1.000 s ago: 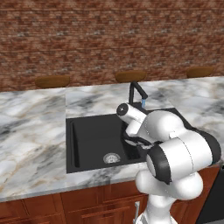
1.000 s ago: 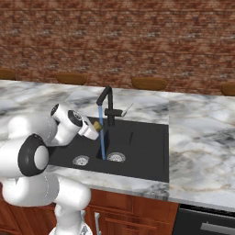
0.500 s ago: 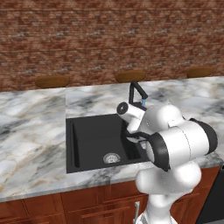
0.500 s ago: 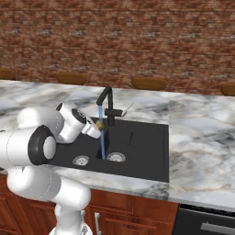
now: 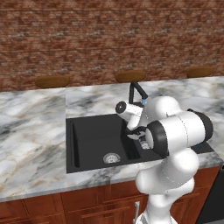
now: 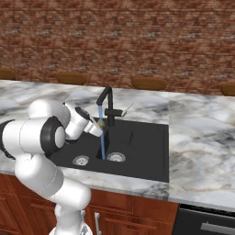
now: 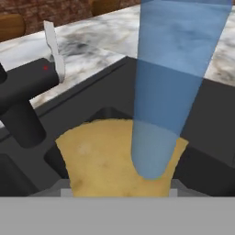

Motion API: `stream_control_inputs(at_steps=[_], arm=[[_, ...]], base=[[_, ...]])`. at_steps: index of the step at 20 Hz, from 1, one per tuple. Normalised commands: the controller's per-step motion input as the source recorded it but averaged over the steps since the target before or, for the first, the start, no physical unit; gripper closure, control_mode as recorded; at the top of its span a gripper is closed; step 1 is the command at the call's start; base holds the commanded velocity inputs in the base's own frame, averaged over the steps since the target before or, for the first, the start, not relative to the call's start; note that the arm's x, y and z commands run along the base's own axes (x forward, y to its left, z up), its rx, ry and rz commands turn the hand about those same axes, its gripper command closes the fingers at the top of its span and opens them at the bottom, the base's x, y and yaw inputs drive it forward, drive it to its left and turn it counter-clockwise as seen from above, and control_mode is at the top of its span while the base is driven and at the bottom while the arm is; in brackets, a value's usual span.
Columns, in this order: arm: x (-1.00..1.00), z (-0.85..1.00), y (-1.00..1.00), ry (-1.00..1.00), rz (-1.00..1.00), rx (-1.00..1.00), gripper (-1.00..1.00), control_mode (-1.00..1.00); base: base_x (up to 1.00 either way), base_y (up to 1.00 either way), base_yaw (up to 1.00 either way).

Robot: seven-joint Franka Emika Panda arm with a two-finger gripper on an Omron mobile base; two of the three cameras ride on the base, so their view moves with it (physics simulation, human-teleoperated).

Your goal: Soak the sponge with water for a few seconds and then drop it inside the sink.

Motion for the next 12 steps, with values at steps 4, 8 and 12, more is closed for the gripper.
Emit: stream_control_inputs(at_steps=[4, 8, 12], arm=[[0.01, 0.00, -0.01, 0.00, 0.00, 0.00, 1.00, -1.00], [0.00, 0.00, -0.09, 0.00, 0.00, 0.00, 1.00, -1.00], [0.00, 0.00, -0.13, 0.00, 0.00, 0.00, 1.00, -1.00]], base=[[0.00, 0.00, 0.00], [0.00, 0.00, 0.00], [0.00, 0.00, 0.00]])
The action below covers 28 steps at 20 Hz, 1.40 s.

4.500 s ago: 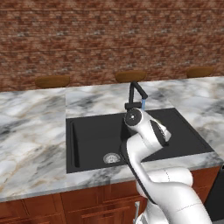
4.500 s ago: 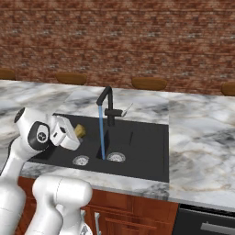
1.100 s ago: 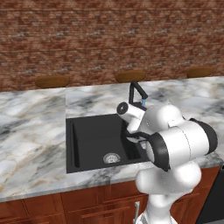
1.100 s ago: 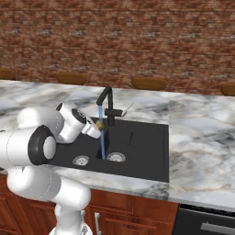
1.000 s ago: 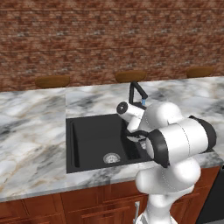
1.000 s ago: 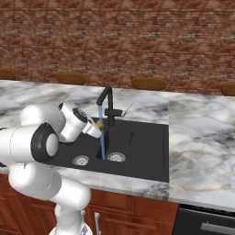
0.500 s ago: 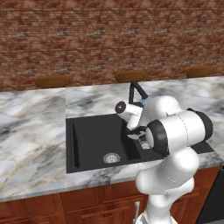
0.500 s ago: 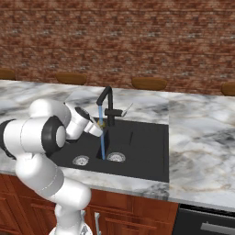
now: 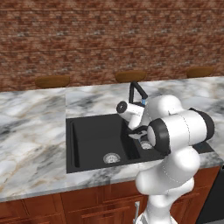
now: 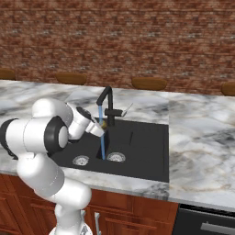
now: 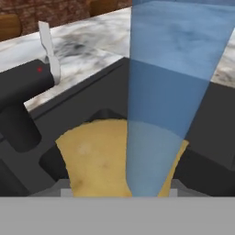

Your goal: Soak the sponge with water for a few seconds and then drop it inside the sink.

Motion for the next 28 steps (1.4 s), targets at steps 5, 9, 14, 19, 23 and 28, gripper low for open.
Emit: stream_control_inputs(at_steps=[5, 9, 14, 19, 23, 28], arm=[[-0.05, 0.00, -0.10, 0.00, 0.00, 0.00, 1.00, -1.00], [-0.42, 0.00, -0.01, 0.00, 0.00, 0.00, 1.00, -1.00], [-0.17, 0.00, 0.00, 0.00, 0.00, 0.00, 1.00, -1.00], [0.11, 0.00, 0.00, 0.00, 0.00, 0.00, 1.00, -1.00], [0.27, 0.00, 0.00, 0.00, 0.00, 0.00, 1.00, -1.00], [-0.03, 0.00, 0.00, 0.00, 0.00, 0.00, 1.00, -1.00]], base=[[0.00, 0.00, 0.00], [0.00, 0.00, 0.00], [0.00, 0.00, 0.00], [0.00, 0.00, 0.00], [0.00, 0.00, 0.00], [0.00, 0.00, 0.00]])
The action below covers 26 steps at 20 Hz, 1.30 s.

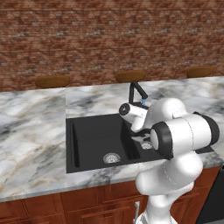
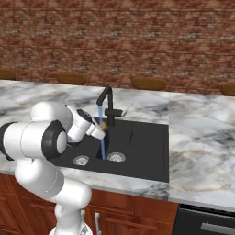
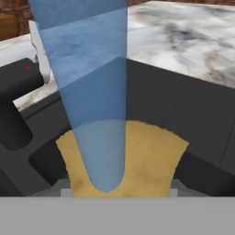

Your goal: Soak the sponge with water for a few seconds and then drop it inside the sink.

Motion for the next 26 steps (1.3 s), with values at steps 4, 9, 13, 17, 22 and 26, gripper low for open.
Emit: stream_control_inputs(at_steps=[4, 9, 13, 17, 22, 26], arm=[[-0.33, 0.04, 0.20, -0.03, 0.02, 0.00, 1.00, -1.00], [-0.25, 0.16, 0.31, -0.03, 0.05, 0.00, 1.00, -1.00], [-0.13, 0.18, 0.40, 0.00, 0.08, 0.00, 1.00, -1.00], [-0.09, 0.30, 0.41, 0.09, 0.18, 0.01, 1.00, -1.00], [-0.21, 0.28, 0.42, 0.18, 0.24, 0.05, 1.00, -1.00], [-0.17, 0.31, 0.29, 0.24, 0.29, 0.06, 1.00, -1.00]], base=[[0.00, 0.00, 0.00], [0.00, 0.00, 0.00], [0.00, 0.00, 0.00], [0.00, 0.00, 0.00], [0.00, 0.00, 0.00], [0.00, 0.00, 0.00]])
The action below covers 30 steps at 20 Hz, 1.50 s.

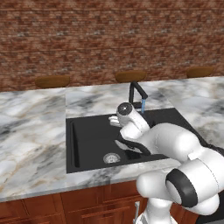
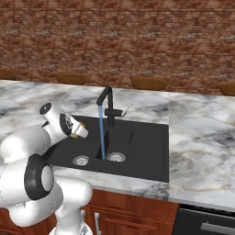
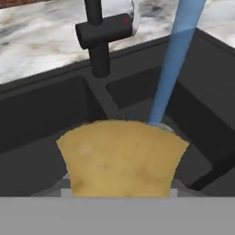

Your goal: Soak the sponge with water for a few seconds and then drop it inside the sink.

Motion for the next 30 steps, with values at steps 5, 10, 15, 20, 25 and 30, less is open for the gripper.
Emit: stream_control_inputs(at_steps=[5, 10, 15, 20, 25, 30], arm=[[-0.04, 0.30, 0.23, 0.26, 0.29, 0.08, 1.00, -1.00], [0.00, 0.09, 0.29, 0.25, 0.25, 0.06, 1.00, -1.00], [0.00, 0.00, 0.26, 0.24, 0.23, 0.04, 1.00, -1.00], [0.17, -0.03, 0.00, 0.01, 0.05, 0.00, 1.00, -1.00], [0.07, -0.17, 0.10, 0.01, 0.04, 0.00, 1.00, -1.00], [0.03, -0.30, 0.28, 0.08, 0.07, 0.00, 1.00, -1.00]], base=[[0.00, 0.00, 0.00], [0.00, 0.00, 0.00], [0.00, 0.00, 0.00], [0.00, 0.00, 0.00], [0.00, 0.00, 0.00], [0.00, 0.00, 0.00]])
